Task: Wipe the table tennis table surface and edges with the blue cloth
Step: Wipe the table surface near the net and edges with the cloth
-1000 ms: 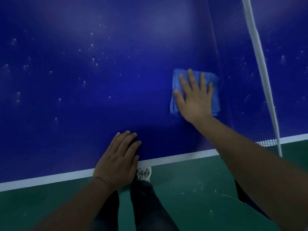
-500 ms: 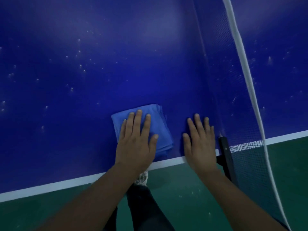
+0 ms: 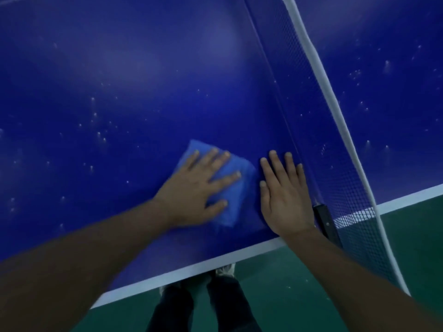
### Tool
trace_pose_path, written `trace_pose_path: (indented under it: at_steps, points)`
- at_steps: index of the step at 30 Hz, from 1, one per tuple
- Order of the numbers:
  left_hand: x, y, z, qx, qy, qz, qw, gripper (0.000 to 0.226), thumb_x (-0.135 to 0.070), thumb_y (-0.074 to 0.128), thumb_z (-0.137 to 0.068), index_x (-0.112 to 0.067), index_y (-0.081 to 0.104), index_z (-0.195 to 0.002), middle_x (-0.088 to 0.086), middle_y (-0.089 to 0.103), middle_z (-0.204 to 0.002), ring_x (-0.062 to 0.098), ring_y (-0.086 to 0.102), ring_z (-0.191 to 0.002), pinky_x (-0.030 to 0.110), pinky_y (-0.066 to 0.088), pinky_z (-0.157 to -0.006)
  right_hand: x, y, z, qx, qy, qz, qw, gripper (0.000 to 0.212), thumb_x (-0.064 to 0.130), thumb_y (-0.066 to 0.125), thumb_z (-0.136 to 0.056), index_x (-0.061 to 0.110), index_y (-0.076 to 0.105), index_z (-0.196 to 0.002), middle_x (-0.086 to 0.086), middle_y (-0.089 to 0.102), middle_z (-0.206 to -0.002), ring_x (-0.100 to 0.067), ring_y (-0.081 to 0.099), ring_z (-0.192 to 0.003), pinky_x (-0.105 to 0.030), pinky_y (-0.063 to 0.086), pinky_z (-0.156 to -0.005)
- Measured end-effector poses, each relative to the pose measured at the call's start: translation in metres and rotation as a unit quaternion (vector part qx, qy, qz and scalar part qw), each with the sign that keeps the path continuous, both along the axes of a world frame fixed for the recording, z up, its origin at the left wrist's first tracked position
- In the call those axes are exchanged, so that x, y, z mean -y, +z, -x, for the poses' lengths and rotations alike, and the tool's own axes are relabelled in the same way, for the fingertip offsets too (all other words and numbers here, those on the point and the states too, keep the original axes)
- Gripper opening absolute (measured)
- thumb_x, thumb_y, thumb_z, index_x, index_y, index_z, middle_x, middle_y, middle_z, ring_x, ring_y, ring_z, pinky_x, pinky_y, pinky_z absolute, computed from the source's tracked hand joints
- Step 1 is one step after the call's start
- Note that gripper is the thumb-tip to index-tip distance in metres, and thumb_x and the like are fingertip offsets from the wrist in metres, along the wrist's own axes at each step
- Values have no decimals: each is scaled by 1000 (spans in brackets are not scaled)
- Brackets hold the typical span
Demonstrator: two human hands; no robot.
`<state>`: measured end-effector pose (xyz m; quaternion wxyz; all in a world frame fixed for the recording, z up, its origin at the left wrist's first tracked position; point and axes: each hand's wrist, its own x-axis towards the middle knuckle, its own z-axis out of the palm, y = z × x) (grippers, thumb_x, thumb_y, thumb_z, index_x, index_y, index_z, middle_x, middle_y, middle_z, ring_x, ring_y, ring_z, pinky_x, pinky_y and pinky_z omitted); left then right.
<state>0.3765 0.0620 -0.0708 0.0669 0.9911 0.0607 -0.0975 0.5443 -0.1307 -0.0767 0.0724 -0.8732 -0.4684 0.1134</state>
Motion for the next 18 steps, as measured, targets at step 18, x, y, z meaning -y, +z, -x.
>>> trace_pose_path:
  at_steps: [18]
  points:
    - [-87,-5,-44,-8,208,-58,976,72,-70,6,-96,-37,1,-160,10,-7,-169,35,-6,-155,61,-3,-121,-37,-5,-18,-11,-34,-75,997,47,36,36,-103,12,55,-139,-8,40,-157,-36,28,-147,-58,33,-113]
